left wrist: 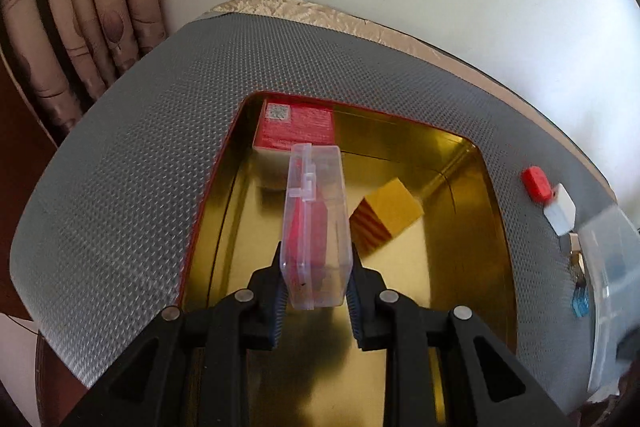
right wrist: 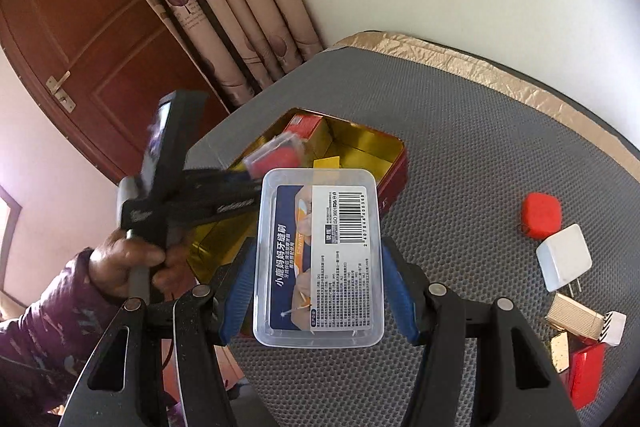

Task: Organize rigid objects
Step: 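Release clear red box in tin with left gripper while right places toothbrush box there, then grasp the blue patterned tin with the left gripper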

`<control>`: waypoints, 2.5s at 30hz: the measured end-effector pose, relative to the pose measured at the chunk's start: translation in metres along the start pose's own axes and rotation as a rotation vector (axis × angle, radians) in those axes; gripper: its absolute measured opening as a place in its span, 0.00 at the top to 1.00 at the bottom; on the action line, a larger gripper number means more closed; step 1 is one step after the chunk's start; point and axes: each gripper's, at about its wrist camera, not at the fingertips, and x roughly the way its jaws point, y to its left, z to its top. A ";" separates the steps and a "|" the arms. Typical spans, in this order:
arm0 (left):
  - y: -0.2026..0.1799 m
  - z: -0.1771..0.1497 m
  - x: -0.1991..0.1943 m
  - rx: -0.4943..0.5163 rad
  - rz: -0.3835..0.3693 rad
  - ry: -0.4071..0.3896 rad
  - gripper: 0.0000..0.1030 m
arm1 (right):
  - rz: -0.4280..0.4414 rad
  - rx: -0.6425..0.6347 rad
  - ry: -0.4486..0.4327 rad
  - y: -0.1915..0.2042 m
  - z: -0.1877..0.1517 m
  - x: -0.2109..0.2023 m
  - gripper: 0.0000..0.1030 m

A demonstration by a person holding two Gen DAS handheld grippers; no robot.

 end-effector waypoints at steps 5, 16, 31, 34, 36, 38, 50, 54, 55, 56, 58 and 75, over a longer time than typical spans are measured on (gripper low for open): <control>-0.001 -0.006 -0.021 0.003 0.080 -0.041 0.71 | 0.017 -0.010 -0.006 0.011 0.007 0.002 0.46; 0.016 -0.073 -0.134 -0.146 0.128 -0.202 0.57 | 0.065 0.037 0.112 0.040 0.023 0.065 0.46; 0.005 -0.121 -0.154 -0.092 0.206 -0.293 0.49 | -0.088 0.060 0.227 0.037 0.043 0.146 0.46; 0.007 -0.123 -0.147 -0.112 0.187 -0.260 0.49 | -0.157 0.044 0.208 0.033 0.051 0.151 0.45; 0.007 -0.123 -0.143 -0.118 0.181 -0.248 0.49 | -0.165 0.064 0.201 0.030 0.052 0.152 0.45; 0.006 -0.125 -0.140 -0.107 0.183 -0.241 0.49 | -0.162 0.087 0.186 0.025 0.054 0.154 0.45; 0.004 -0.126 -0.134 -0.088 0.212 -0.241 0.49 | -0.176 0.217 -0.192 -0.022 -0.016 0.013 0.11; -0.010 -0.130 -0.140 -0.023 0.228 -0.286 0.49 | -0.468 0.243 -0.231 -0.075 -0.095 -0.051 0.02; -0.014 -0.130 -0.142 -0.005 0.232 -0.295 0.49 | -0.545 0.254 -0.219 -0.090 -0.110 -0.061 0.02; -0.021 -0.131 -0.143 0.018 0.238 -0.305 0.49 | -0.651 0.270 -0.191 -0.110 -0.130 -0.074 0.01; -0.034 -0.133 -0.147 0.058 0.248 -0.323 0.49 | -0.803 0.317 -0.107 -0.147 -0.157 -0.090 0.01; -0.228 -0.121 -0.087 0.342 -0.263 -0.126 0.49 | -0.768 0.544 -0.061 -0.274 -0.235 -0.146 0.00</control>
